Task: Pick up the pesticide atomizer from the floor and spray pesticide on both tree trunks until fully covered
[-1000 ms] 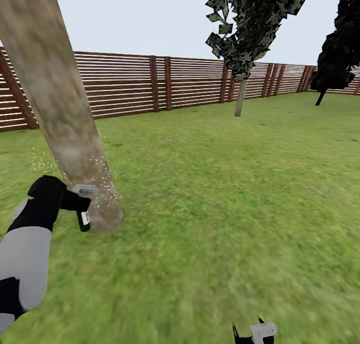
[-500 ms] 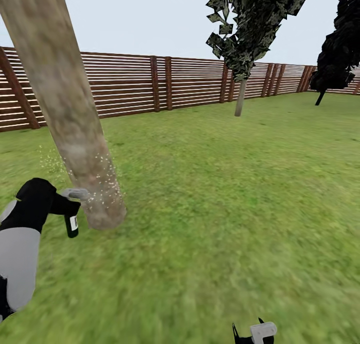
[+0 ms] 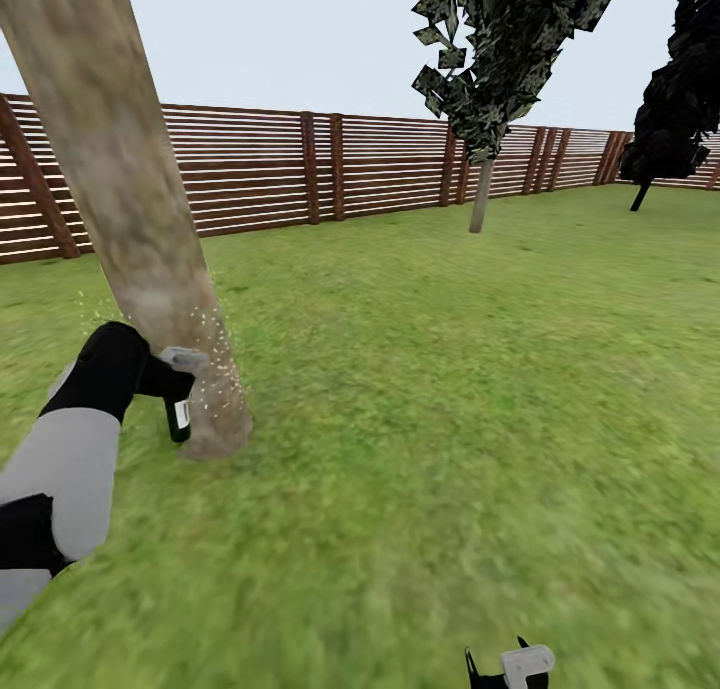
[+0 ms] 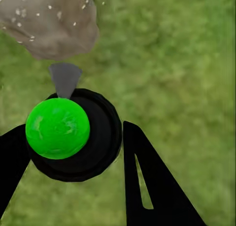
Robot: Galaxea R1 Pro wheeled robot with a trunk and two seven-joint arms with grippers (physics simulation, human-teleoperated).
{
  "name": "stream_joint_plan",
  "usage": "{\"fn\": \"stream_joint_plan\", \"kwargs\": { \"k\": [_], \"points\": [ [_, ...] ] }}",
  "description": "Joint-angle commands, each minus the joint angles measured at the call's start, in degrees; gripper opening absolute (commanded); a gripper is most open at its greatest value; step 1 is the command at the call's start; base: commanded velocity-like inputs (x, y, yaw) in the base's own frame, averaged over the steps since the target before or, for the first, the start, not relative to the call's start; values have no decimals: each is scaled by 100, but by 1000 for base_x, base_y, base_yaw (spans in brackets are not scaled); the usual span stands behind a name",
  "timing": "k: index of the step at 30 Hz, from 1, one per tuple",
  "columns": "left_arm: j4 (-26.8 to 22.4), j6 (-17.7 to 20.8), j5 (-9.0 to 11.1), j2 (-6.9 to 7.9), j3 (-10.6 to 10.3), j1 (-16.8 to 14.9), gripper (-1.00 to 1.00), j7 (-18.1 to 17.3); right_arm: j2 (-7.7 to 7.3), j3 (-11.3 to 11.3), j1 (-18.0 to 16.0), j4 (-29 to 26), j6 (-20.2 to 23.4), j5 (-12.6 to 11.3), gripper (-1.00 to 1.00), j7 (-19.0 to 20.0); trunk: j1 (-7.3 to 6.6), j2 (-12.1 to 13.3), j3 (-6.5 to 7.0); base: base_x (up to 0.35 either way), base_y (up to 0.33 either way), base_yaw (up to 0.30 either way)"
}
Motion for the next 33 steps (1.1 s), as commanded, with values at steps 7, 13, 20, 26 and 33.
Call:
{"fn": "stream_joint_plan", "kwargs": {
  "k": [7,13,20,26,33],
  "points": [
    [-12,2,48,380,8,25,-100,0,-3,-1,0,0,0,0,100,2,0,0,0,0,0,0],
    [-13,-8,58,328,25,69,-100,-16,1,-1,0,0,0,0,100,0,0,0,0,0,0,0],
    [-13,-61,49,402,273,278,-100,-2,1,-1,0,0,0,0,100,0,0,0,0,-227,122,0],
    [-13,-99,78,389,295,743,-100,-4,-2,-1,0,0,0,0,100,0,0,0,0,-280,213,0],
    [43,-737,864,256,339,1256,-100,-1,2,-1,0,0,0,0,100,0,0,0,0,-203,161,0]
  ]
}}
